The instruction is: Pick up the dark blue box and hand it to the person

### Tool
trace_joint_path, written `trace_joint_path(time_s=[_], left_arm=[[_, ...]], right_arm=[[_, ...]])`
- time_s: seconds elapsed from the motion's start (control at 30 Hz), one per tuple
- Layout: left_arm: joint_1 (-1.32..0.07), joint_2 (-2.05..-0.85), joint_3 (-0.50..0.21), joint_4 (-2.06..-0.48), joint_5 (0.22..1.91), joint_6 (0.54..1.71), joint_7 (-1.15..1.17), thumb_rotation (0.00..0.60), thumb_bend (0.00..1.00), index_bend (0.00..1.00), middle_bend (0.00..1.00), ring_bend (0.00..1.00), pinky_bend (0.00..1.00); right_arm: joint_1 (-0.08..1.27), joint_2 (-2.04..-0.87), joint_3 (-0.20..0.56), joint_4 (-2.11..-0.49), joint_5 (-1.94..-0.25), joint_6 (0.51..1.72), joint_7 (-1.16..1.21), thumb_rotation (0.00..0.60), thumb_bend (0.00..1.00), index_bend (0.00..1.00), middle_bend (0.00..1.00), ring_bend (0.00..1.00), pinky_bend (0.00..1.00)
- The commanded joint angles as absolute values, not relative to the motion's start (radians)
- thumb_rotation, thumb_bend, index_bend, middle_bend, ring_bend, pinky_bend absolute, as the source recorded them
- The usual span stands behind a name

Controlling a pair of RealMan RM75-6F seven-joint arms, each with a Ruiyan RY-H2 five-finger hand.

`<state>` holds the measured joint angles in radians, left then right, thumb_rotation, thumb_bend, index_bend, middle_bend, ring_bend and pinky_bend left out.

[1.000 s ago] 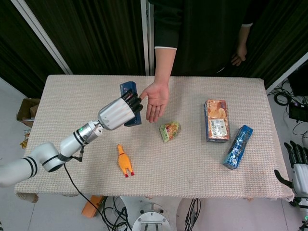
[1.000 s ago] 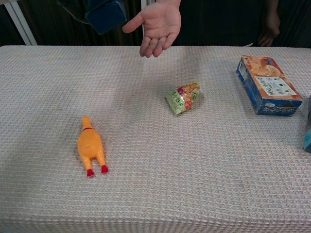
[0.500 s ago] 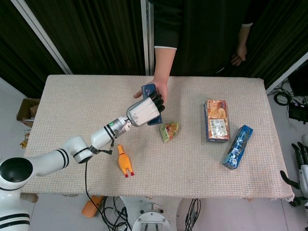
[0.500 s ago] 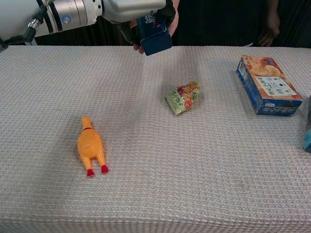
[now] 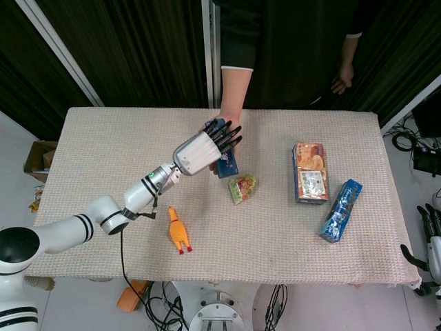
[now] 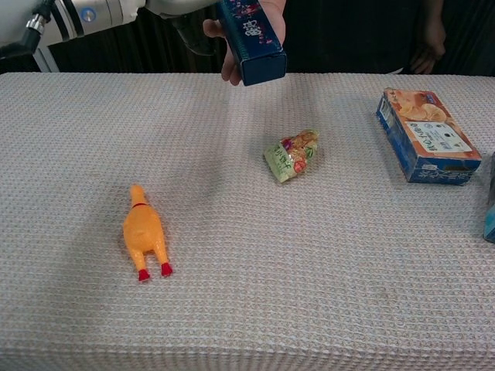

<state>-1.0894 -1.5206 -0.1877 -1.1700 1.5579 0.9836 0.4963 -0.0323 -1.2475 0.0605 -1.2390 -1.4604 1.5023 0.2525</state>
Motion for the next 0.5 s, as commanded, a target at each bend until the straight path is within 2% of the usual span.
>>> trace_joint_path(time_s=[0.03,0.17,0.3,0.43,0.5], left_arm=[[-1.053,-1.459,-0.204,-1.236,1.521,1.012,0.529,0.6,0.16,0.0,0.0,0.05,0.21],[-0.959,-1.32,-0.195,-1.398,1.471,1.066,0.581,0.6,0.1,0.0,0.0,0.05,0.21],[-0.788,-1.17,-0.139,-1.61,1.418,1.187,0.557,0.6,0.03,0.0,0.0,0.05,0.21],[-0.558,-1.051,-0.022,-1.826,1.344,1.324,0.446,0.6,0.02,0.0,0.0,0.05,0.21],[-0.465,-1.035,0.04,-1.845,1.369,1.395,0.405,0.6,0.02,0.0,0.0,0.05,0.2]], right_arm=[[-0.033,-1.245,0.061,-1.242,-1.462,1.504,0.252,0.6,0.16,0.0,0.0,0.0,0.0],[-0.033,-1.242,0.062,-1.247,-1.465,1.509,0.253,0.6,0.16,0.0,0.0,0.0,0.0],[-0.036,-1.238,0.059,-1.252,-1.473,1.518,0.25,0.6,0.16,0.0,0.0,0.0,0.0],[-0.038,-1.227,0.061,-1.271,-1.479,1.533,0.233,0.6,0.17,0.0,0.0,0.0,0.0],[-0.039,-1.223,0.062,-1.285,-1.484,1.542,0.226,0.6,0.17,0.0,0.0,0.0,0.0]])
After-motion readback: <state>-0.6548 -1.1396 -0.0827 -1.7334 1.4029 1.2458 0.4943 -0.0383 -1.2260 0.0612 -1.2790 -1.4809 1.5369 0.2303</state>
